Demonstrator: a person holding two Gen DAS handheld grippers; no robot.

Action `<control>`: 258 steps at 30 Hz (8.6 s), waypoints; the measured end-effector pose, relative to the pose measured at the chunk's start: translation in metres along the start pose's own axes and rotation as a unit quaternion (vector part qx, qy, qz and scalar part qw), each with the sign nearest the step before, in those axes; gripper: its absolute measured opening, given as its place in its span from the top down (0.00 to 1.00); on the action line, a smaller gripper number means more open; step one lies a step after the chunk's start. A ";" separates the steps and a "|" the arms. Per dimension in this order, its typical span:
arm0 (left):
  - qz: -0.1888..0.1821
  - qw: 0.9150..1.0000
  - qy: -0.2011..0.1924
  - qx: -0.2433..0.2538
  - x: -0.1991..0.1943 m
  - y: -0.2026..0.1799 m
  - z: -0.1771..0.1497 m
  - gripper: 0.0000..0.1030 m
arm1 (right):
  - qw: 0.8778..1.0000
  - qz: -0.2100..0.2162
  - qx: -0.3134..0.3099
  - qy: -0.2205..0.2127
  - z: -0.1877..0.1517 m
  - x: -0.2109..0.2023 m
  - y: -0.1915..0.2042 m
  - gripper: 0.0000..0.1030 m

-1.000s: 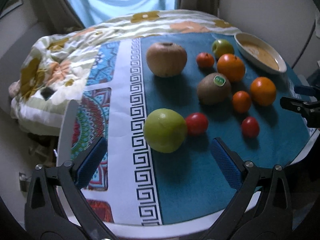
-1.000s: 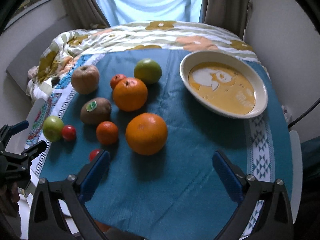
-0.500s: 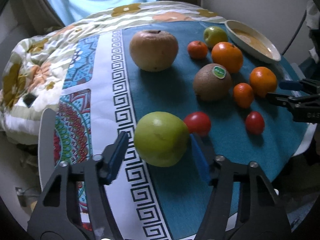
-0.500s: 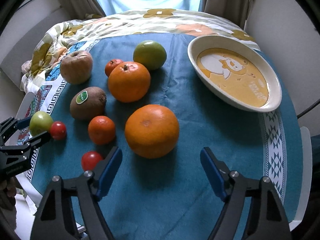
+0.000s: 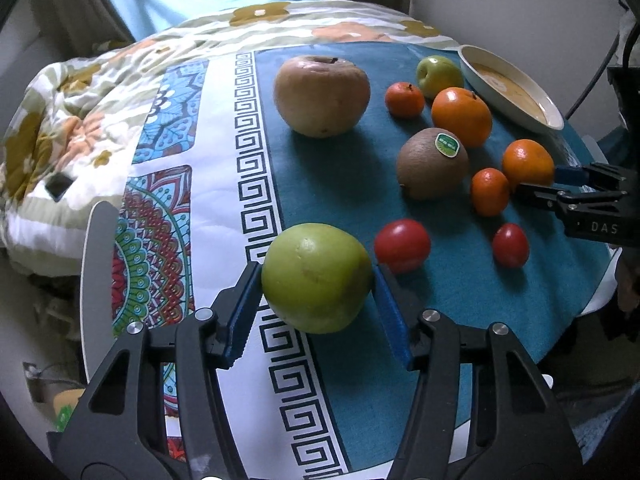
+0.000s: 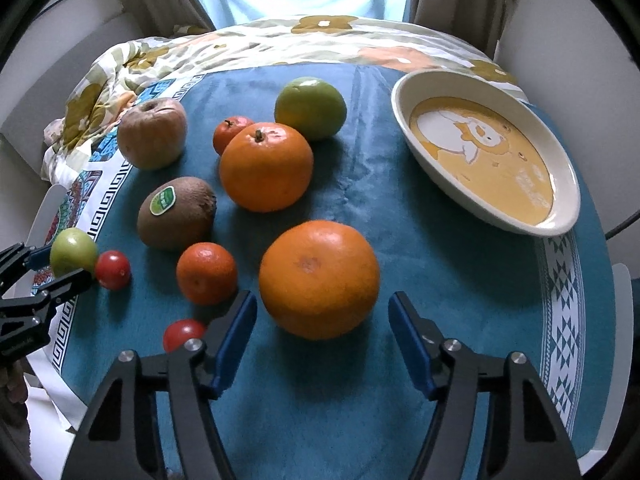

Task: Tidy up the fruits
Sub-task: 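Grasp the green pomelo with the left tool while the right tool grasps the large orange, then lift the pomelo with the left tool while the right tool carries the orange toward the bowl, then release the pomelo into the white bowl with the left tool while the right tool releases the orange there, then withdraw both tools from the bowl back over the loose fruit, then grasp the large brown apple with the left tool while the right tool grasps an orange, then carry the brown apple with the left tool while the right tool carries the orange toward the bowl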

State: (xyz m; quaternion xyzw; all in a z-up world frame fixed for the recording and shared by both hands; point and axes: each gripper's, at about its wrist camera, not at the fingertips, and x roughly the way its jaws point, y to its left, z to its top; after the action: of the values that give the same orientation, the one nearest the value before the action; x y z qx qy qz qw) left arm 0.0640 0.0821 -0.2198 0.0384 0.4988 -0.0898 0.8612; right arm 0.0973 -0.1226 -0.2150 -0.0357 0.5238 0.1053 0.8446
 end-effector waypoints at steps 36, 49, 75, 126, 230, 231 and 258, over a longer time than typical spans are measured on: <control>0.072 0.993 -0.089 -0.030 -0.081 -0.087 0.063 0.42 | 0.994 0.044 -0.034 -0.090 0.035 -0.093 -0.066 0.48; 0.011 0.993 -0.117 0.034 -0.062 -0.162 0.151 0.42 | 0.993 0.013 0.023 -0.112 0.065 -0.118 -0.143 0.48; -0.098 0.970 -0.017 0.222 0.111 -0.255 0.256 0.41 | 0.979 -0.067 0.178 -0.069 0.098 -0.059 -0.230 0.48; -0.057 0.994 -0.033 0.087 0.064 -0.146 0.223 0.00 | 0.998 -0.032 -0.013 -0.051 0.113 0.023 -0.188 0.36; -0.076 0.991 0.009 0.108 0.067 -0.011 0.125 0.21 | 0.987 0.054 0.150 -0.013 0.067 0.024 0.012 0.19; -0.077 0.991 0.009 0.106 0.067 -0.011 0.125 0.21 | 0.987 0.053 0.149 -0.012 0.067 0.025 0.012 0.22; -0.058 0.995 0.006 0.080 0.035 0.011 0.092 0.21 | 0.991 0.041 0.126 -0.011 0.072 0.025 0.015 0.45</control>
State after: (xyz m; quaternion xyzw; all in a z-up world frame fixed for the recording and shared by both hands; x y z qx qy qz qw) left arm 0.1614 0.0744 -0.2048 0.0788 0.4964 -0.1793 0.8457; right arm 0.1677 -0.0918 -0.2040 0.0939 0.5243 0.0736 0.8431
